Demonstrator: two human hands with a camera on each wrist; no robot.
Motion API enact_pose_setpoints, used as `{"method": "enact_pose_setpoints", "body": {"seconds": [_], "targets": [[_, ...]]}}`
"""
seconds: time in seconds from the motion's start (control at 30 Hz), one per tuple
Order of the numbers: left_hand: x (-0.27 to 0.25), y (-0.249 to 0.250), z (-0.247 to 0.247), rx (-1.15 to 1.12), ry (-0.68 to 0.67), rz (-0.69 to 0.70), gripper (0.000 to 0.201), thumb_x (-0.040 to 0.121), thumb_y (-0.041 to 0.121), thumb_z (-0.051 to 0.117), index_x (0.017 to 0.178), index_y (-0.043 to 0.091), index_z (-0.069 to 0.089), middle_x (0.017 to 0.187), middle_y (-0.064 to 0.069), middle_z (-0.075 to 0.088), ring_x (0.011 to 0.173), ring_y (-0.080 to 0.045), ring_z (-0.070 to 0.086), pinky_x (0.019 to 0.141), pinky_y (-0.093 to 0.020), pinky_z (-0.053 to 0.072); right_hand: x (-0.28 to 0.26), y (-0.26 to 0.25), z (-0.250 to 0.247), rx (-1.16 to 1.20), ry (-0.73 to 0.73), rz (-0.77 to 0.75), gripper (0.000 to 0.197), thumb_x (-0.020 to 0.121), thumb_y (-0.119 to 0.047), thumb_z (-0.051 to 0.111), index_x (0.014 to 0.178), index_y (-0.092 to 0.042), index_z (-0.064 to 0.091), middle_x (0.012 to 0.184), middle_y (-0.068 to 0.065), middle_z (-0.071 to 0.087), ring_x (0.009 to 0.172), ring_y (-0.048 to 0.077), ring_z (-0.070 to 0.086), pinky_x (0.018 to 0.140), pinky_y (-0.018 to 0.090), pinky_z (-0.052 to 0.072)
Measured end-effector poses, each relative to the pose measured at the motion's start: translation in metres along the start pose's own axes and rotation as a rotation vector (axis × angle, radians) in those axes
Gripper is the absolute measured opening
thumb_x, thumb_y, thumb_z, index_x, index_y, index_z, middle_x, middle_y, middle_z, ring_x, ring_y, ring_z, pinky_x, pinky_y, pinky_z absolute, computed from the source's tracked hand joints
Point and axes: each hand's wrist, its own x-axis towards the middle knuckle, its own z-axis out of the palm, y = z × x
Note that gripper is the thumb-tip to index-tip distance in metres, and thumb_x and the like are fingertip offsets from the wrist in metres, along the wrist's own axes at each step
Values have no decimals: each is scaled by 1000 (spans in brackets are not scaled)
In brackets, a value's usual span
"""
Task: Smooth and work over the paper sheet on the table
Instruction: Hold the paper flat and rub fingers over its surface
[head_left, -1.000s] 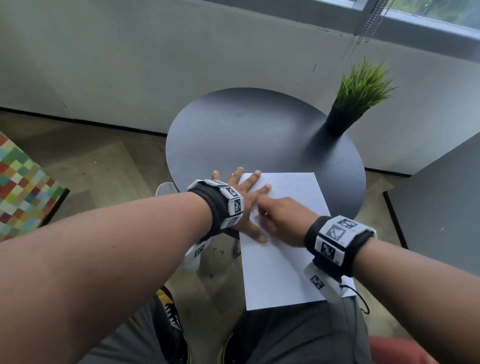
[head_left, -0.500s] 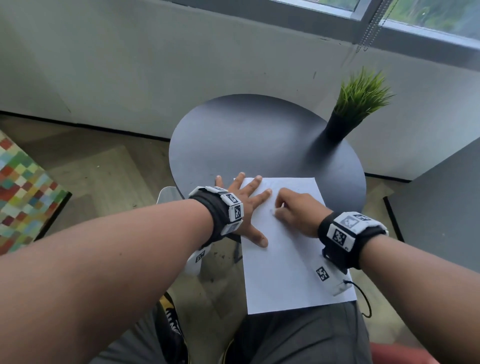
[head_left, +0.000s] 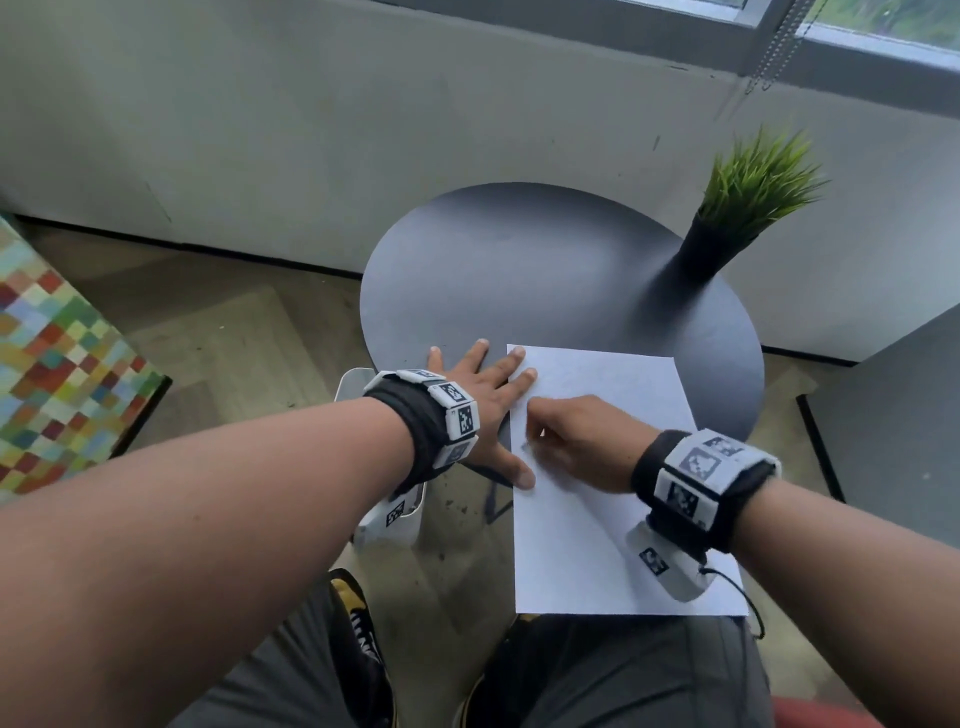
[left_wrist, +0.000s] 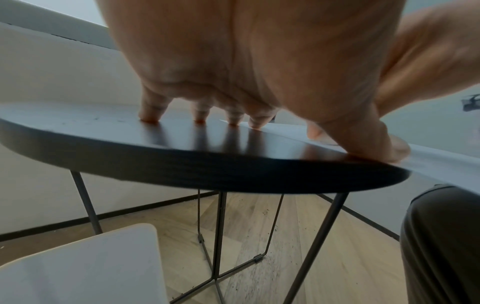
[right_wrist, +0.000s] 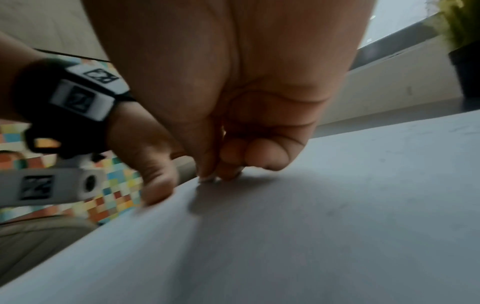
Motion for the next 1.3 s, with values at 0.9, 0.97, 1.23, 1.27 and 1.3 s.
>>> {"method": "enact_pose_setpoints", "body": {"seconds": [0.9, 0.97, 1.23, 1.27, 1.3], "targets": [[0, 7, -10, 48, -19, -15, 138, 56, 96, 59, 159, 35, -11, 168, 10, -18, 153, -38, -8, 110, -76, 13, 15, 25, -12, -16, 147, 196, 13, 95, -29, 50, 98, -17, 51, 90, 6, 62, 85, 29, 56, 70, 34, 41], [0, 8, -12, 47, -32, -16, 138, 56, 95, 60, 159, 35, -11, 167, 9, -19, 153, -38, -9, 110, -76, 13, 5, 7, -6, -40, 72, 40, 10, 95, -22, 49, 97, -13, 51, 92, 10, 63, 84, 31, 55, 67, 31, 35], [2, 6, -9, 32, -4, -16, 137, 55, 95, 61, 159, 37, -9, 168, 10, -18, 153, -37, -8, 111, -73, 15, 16, 37, -19, 29, 135, 266, 10, 92, -28, 53, 96, -20, 54, 90, 1, 62, 87, 26, 57, 73, 33, 45], [2, 5, -9, 36, -4, -19, 138, 54, 96, 60, 159, 39, -9, 168, 9, -19, 153, -36, -9, 111, -74, 14, 15, 33, -15, 6, 145, 247, 10, 93, -28, 52, 96, -18, 52, 90, 1, 61, 85, 27, 56, 71, 34, 43], [3, 5, -9, 36, -4, -20, 138, 53, 97, 59, 158, 40, -9, 167, 7, -20, 153, -35, -9, 111, -75, 13, 12, 23, -11, -5, 121, 191, 10, 93, -26, 50, 97, -16, 52, 89, 1, 60, 83, 27, 55, 69, 33, 41]]}}
